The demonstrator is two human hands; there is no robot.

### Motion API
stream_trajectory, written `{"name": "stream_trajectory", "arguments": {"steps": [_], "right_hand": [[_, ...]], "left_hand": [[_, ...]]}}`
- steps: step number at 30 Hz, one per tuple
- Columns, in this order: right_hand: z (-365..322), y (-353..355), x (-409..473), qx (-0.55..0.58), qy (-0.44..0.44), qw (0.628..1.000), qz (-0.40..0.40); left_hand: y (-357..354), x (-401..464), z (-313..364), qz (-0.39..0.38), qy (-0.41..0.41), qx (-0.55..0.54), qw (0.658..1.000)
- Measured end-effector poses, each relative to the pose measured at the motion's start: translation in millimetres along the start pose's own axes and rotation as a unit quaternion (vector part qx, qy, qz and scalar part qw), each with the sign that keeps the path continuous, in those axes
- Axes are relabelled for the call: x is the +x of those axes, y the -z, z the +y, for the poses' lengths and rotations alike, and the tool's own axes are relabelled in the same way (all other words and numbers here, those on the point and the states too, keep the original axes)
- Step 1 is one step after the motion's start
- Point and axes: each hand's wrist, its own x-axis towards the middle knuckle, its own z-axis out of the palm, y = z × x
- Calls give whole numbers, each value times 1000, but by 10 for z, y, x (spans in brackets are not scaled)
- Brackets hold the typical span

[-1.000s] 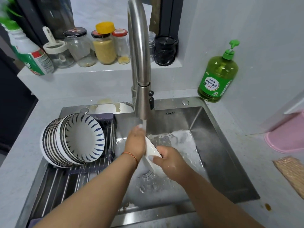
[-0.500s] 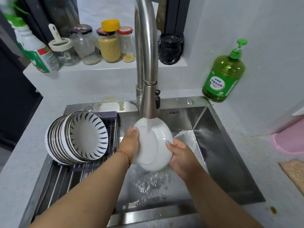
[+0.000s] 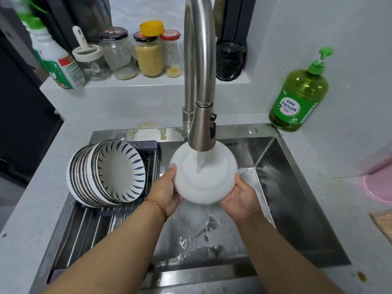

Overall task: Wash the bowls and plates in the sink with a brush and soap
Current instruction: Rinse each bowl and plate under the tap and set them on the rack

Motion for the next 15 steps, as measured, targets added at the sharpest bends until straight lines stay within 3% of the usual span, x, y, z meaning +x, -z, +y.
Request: {"name": "stream_trajectory", "arguments": {"steps": [8, 13, 15], "right_hand": [[120, -10, 88, 3, -27, 999, 29], [175, -140, 151, -67, -38, 993, 91], [195, -190, 161, -219, 11, 966, 140]], "left_hand": [[29, -160, 125, -125, 7, -71, 990], [51, -191, 102, -65, -6, -71, 995], [59, -202, 84, -28, -19, -73, 997]]}}
